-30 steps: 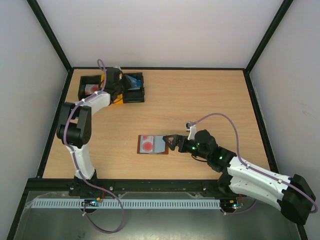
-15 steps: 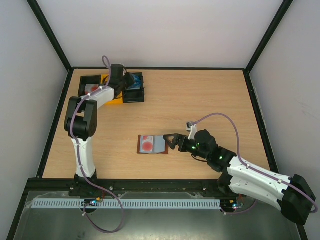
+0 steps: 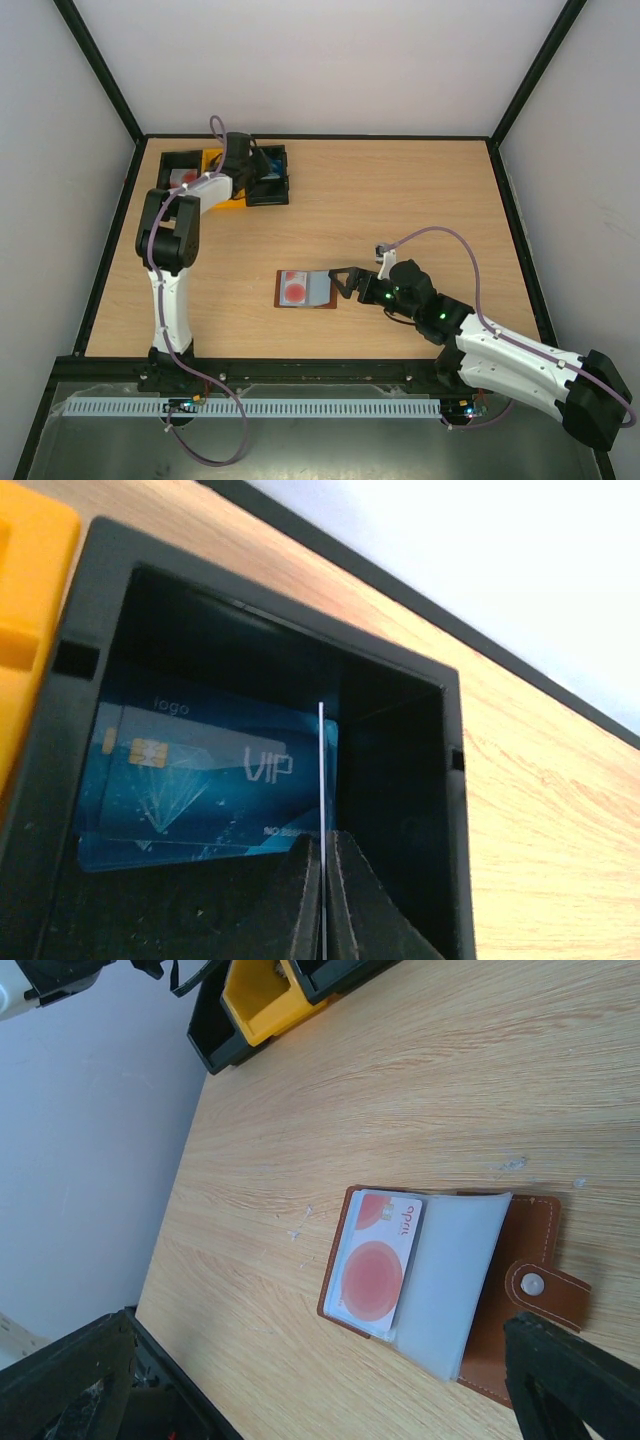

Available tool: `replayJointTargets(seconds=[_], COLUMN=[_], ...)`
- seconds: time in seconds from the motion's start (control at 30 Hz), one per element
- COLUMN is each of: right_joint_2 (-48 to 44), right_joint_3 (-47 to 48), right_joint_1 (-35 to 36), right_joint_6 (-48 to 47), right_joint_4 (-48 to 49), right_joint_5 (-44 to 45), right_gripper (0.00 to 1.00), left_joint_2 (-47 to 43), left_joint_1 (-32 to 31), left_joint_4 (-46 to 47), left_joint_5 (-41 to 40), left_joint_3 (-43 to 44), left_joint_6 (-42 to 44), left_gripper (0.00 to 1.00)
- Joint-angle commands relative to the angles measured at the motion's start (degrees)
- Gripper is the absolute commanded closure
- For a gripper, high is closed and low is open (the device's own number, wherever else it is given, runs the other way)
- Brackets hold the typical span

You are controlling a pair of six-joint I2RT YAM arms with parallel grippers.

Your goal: Take the credit cards out of the card holder

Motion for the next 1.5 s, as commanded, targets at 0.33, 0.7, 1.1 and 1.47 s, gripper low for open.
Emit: replayJointTargets(seconds=[0.33, 0.7, 1.1, 1.47], right_joint_2=[-0.33, -0.06, -0.13, -1.16], right_joint_3=[0.70, 0.87, 0.91, 0.67], right_joint_1=[-0.08, -0.15, -0.09, -0.15], right_joint_6=[-0.39, -0.70, -0.75, -0.43], right_joint_4=[-1.34, -1.53, -2.26, -3.16], right_joint_5=[2.22, 2.80, 3.31, 3.61], right_gripper=[0.02, 0.02, 0.02, 0.02], left_joint_2=[3.01, 4.86, 5.72, 4.21], left_joint_1=[0.32, 0.32, 0.32, 0.50], left_joint_4=[-0.22, 0.00, -0.22, -1.76], left_joint_5=[-2.26, -3.13, -4.11, -3.84], left_joint_3=[4.32, 6.03, 6.80, 7.79], left_joint_6=[0.57, 0.32, 0.93, 1.71], left_gripper=[0.97, 0.97, 0.90, 0.86])
